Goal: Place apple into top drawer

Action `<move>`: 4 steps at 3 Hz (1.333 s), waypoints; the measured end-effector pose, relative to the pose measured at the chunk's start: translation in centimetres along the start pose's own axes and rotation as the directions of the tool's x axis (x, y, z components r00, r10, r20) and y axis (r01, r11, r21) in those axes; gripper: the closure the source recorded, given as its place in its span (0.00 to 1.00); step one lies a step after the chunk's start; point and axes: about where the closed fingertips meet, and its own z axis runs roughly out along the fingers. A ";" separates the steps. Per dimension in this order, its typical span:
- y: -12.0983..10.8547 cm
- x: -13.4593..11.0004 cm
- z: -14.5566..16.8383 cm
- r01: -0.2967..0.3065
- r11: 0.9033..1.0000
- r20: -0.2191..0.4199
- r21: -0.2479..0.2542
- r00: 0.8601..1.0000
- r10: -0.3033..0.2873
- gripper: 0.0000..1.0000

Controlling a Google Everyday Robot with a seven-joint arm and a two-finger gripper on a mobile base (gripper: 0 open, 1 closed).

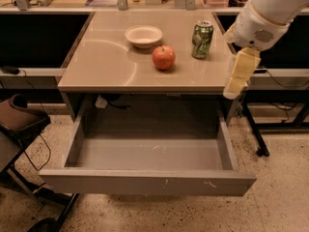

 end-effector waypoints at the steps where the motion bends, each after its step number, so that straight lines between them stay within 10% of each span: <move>1: -3.0 -1.6 3.5 0.012 0.999 0.081 -0.040 0.997 -0.008 0.00; 4: -6.6 -5.2 7.4 0.087 0.992 0.306 -0.089 0.950 -0.056 0.00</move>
Offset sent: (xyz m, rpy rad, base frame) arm 0.0908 0.0752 -0.0526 0.3327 0.0429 0.1807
